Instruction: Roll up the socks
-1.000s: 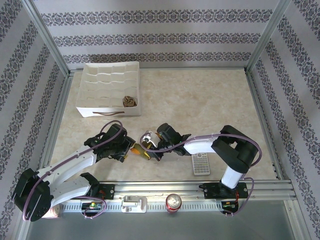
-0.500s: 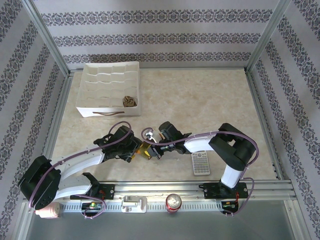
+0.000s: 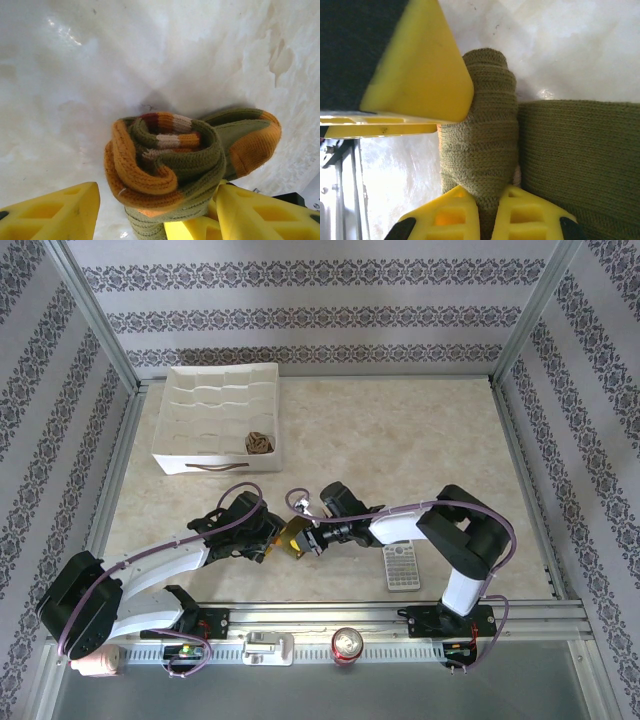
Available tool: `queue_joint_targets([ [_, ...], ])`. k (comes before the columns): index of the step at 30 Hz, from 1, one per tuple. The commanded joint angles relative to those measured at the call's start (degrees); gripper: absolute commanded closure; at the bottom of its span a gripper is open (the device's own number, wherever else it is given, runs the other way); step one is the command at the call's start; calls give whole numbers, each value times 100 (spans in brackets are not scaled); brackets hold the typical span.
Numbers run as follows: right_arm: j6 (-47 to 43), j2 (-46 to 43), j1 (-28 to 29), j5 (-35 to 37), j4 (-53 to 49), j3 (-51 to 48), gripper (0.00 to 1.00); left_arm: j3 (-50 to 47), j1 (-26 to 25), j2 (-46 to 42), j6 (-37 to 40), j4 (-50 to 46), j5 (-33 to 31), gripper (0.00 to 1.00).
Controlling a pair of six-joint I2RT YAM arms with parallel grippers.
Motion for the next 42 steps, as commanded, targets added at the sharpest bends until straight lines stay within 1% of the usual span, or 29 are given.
queue_joint_targets([
  [1,281,587,-182,249,-1393,-526,100,-54,-106,10,34,206,-184,38],
  [8,415,821,-415,-75,-1404,-630,100,-100,-105,191,93,440,-125,40],
  [17,555,1052,-545,-169,-1394,-721,100,64,-122,1018,273,1074,0,41],
  [19,586,1097,-558,-152,-1402,-711,100,64,-122,1201,321,1144,10,44],
  [22,571,1137,-556,-28,-1501,-639,100,47,-131,1502,335,1223,51,49],
  [23,527,1159,-552,3,-1559,-588,100,42,-131,1598,348,1236,86,52],
  [24,487,1192,-566,52,-1632,-527,100,50,-136,1682,354,1210,128,57],
  [25,424,1232,-569,92,-1708,-446,100,35,-131,1744,328,1158,178,65],
  [28,96,1396,-575,202,-2064,-72,100,-161,-131,1722,12,926,296,96],
  [29,-48,1437,-576,220,-2160,55,100,-244,-131,1635,-121,799,320,100],
  [32,-772,1521,-538,275,-2593,552,100,-462,-161,994,-537,-113,244,100],
  [34,-1537,1484,-404,291,-2914,950,100,-556,-247,389,-869,-851,115,100],
  [36,-2278,1287,-190,409,-3095,1202,100,-652,-368,-81,-1167,-1189,14,100],
  [38,-2796,954,-6,562,-3020,1308,100,-712,-491,-364,-1558,-1325,-72,100],
  [39,-2963,705,62,670,-2839,1268,95,-730,-525,-410,-1685,-1256,-102,100],
  [41,-3092,141,175,889,-2344,1065,76,-635,-546,-311,-1822,-1228,-101,100],
  [42,-3097,-209,240,1110,-2019,893,67,-537,-551,-192,-1866,-1258,-82,100],
])
